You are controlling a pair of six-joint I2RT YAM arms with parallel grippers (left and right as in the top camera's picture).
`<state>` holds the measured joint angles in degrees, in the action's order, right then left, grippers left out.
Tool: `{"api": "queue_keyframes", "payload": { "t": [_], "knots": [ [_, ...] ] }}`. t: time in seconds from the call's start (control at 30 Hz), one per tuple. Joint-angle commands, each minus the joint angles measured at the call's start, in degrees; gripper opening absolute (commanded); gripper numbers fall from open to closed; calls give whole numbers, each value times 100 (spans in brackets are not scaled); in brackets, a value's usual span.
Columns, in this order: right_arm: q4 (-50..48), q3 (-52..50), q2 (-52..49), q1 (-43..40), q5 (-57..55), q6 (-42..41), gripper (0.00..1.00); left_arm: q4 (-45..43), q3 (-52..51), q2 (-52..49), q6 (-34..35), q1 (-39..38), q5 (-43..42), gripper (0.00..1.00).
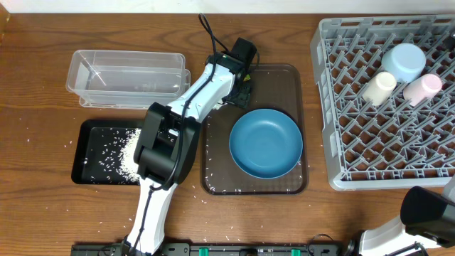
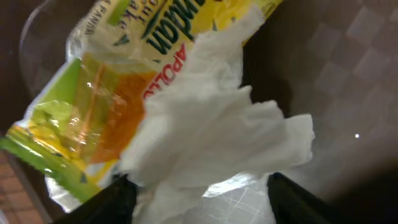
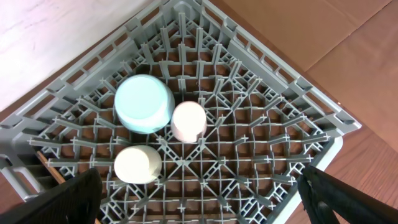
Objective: Sort waste into correct bins and load items into the dishwasher rack
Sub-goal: 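Move the left gripper to the white tissue and grasp it, then lift the tissue and drop it into the clear plastic bin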
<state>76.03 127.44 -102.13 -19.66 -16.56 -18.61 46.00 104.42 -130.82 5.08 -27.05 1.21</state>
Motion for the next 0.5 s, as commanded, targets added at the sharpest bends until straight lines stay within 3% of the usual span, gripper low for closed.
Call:
{"api": "queue_keyframes", "payload": {
  "t": [0.0, 0.1, 0.3, 0.47],
  "knots": [
    [7, 4, -31, -20, -101, 66, 99, 0, -9, 72, 13, 9, -57, 51],
    [7, 4, -31, -20, -101, 66, 99, 61, 26, 212, 15, 9, -57, 38],
    [7, 4, -31, -20, -101, 66, 99, 214, 28, 1051, 87, 20, -57, 33],
    [7, 4, -31, -20, -101, 66, 99, 275, 28, 1788, 306, 118, -57, 12]
  ]
}}
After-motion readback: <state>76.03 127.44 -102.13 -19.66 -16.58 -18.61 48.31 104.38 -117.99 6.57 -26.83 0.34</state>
